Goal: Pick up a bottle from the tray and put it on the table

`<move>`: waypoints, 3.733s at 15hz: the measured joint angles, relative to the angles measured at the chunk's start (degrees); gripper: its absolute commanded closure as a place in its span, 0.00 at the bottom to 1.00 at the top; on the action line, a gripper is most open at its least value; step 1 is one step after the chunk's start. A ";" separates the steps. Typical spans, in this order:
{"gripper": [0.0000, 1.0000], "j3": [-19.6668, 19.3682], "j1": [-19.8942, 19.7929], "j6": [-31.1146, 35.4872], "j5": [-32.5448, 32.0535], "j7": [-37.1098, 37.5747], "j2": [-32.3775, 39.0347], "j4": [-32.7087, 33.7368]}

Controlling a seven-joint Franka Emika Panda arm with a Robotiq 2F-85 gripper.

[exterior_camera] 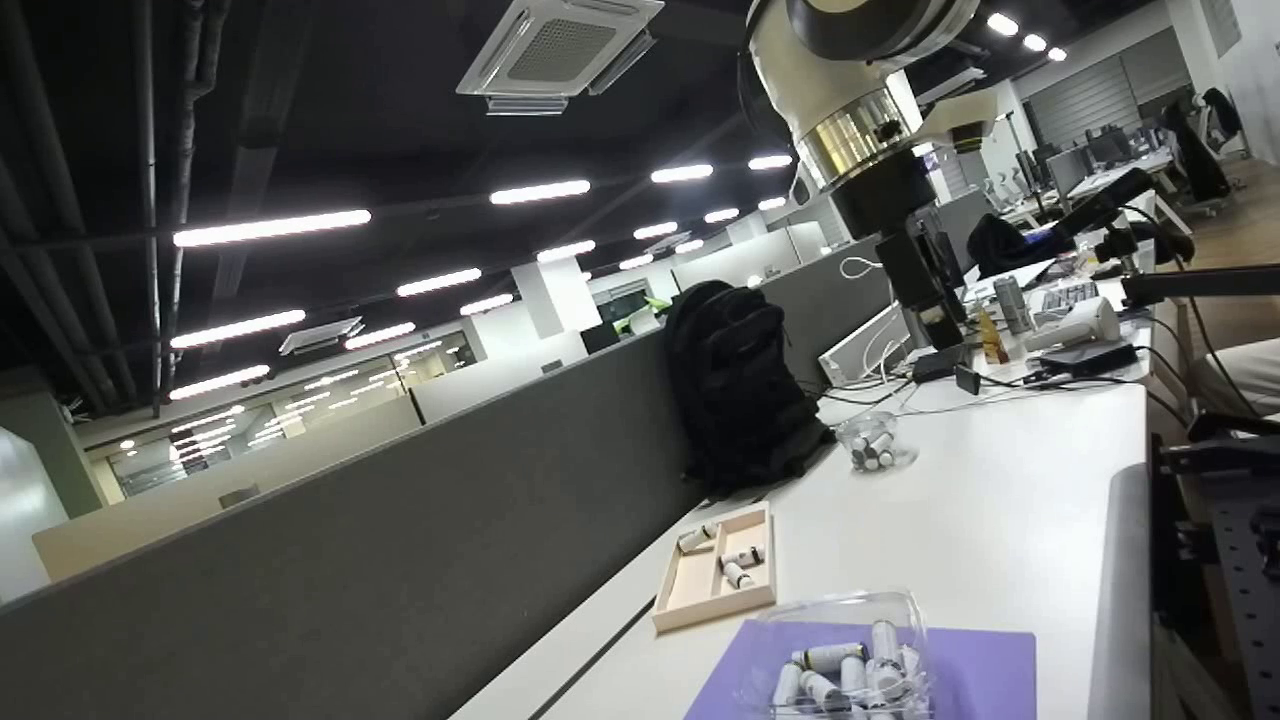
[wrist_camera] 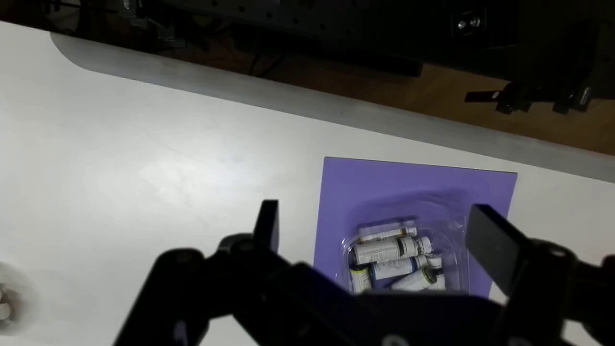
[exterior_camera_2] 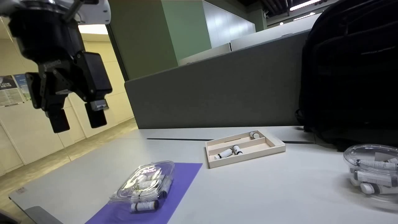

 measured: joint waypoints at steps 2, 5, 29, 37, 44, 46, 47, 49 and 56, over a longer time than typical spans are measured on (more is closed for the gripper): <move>0.00 0.00 0.00 0.00 0.00 0.00 0.00 0.00; 0.00 0.00 0.00 0.00 0.00 -0.01 0.00 0.00; 0.00 0.50 -4.76 23.03 6.90 6.88 57.05 42.02; 0.00 0.98 -4.74 17.68 5.56 7.04 70.97 56.94; 0.00 1.45 -4.67 25.32 5.02 6.49 72.48 56.50; 0.00 1.96 -4.63 30.17 4.61 5.91 74.93 56.57; 0.00 2.28 -4.62 31.93 4.56 5.44 76.40 56.78; 0.00 3.00 -4.62 34.17 4.56 4.31 79.49 57.61; 0.00 4.85 -4.65 34.25 4.49 0.86 87.79 63.80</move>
